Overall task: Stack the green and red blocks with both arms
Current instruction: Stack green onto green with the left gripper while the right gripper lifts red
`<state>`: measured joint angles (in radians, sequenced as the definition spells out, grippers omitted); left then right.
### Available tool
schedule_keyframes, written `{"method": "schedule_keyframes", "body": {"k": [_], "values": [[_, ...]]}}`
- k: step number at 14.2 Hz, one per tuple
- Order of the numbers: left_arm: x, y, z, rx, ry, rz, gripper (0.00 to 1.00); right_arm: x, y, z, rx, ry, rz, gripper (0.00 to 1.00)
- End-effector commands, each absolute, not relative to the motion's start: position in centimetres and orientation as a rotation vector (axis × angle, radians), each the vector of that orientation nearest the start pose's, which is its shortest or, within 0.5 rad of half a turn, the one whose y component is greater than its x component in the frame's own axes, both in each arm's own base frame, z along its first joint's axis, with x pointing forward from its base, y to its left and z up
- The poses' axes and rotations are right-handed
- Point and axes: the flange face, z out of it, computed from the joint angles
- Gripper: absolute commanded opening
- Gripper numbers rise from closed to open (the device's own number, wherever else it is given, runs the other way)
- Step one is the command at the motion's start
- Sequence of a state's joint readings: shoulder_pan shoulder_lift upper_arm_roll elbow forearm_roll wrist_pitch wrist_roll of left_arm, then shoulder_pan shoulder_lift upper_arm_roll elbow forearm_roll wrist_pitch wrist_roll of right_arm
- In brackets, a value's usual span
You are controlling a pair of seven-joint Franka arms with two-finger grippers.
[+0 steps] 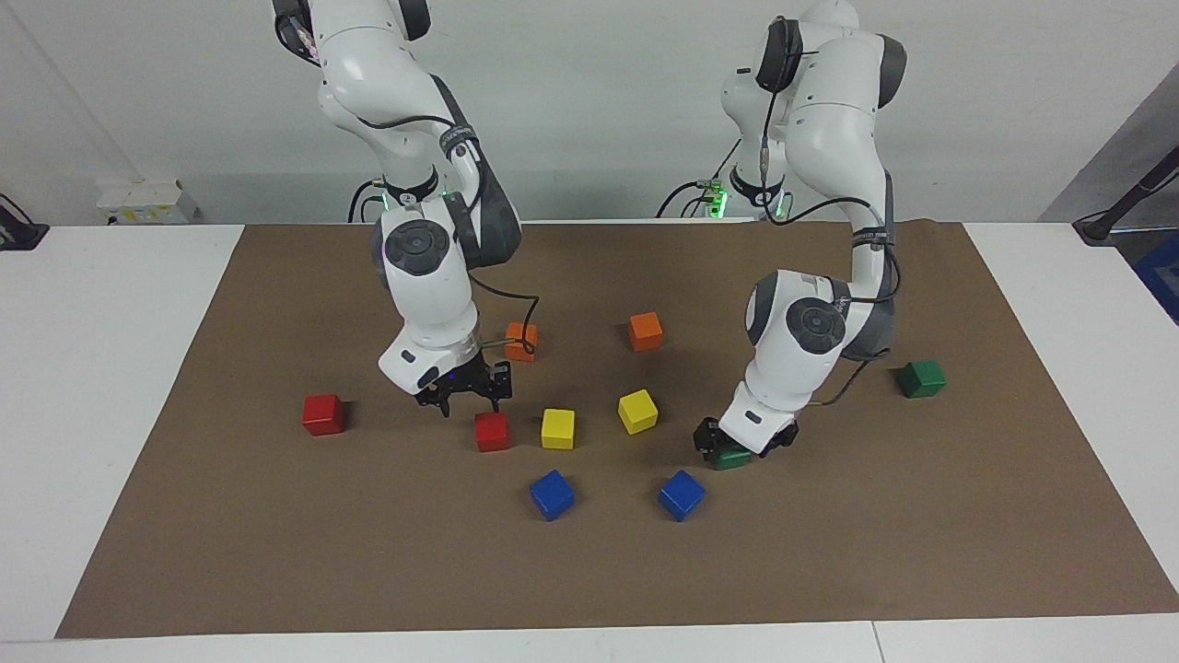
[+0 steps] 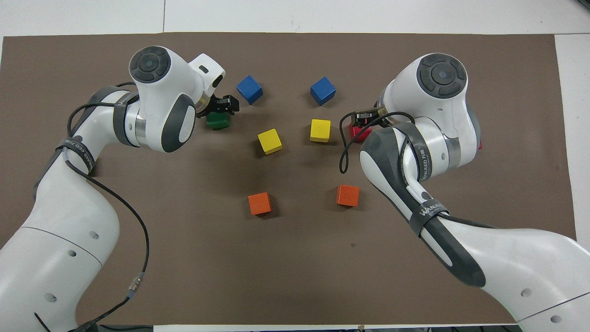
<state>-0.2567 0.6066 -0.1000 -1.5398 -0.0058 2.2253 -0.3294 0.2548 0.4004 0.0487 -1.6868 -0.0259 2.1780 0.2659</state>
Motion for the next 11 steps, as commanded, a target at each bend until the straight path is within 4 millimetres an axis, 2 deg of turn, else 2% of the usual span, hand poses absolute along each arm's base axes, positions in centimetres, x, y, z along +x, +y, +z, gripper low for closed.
{"method": "schedule_keyframes", "body": {"k": [1, 2, 3, 5, 7, 8, 10, 11], "values": [[66.7, -23.9, 30.7, -3.199, -0.043, -0.111, 0.6, 65.1, 20.2, 37.5, -3.105, -0.058, -0.181, 0.77], [66.5, -24.1, 31.0, -3.192, -0.041, -0.079, 0.22, 65.2, 20.4, 37.4, -3.105, -0.064, -0.181, 0.77], [66.3, -24.1, 31.2, -3.183, -0.036, -0.036, 0.0, 65.2, 20.6, 37.3, -3.105, -0.066, -0.181, 0.77], [66.7, -23.8, 32.3, -3.181, -0.046, -0.029, 0.0, 65.0, 21.6, 36.6, -3.103, -0.085, -0.172, 0.78], [66.8, -22.8, 34.6, -3.181, -0.07, -0.038, 0.0, 65.1, 22.5, 36.4, -3.085, -0.098, -0.219, 0.78], [66.9, -21.4, 36.1, -3.184, -0.102, -0.047, 0.0, 65.2, 22.5, 36.3, -3.085, -0.098, -0.217, 0.78], [67.1, -16.3, 40.2, -3.177, -0.177, -0.056, 0.0, 65.1, 22.5, 36.0, -3.086, -0.096, -0.209, 0.78], [66.7, -13.8, 41.6, -3.171, -0.156, -0.039, 0.0, 65.1, 22.2, 35.6, -3.088, -0.092, -0.203, 0.78]]}}
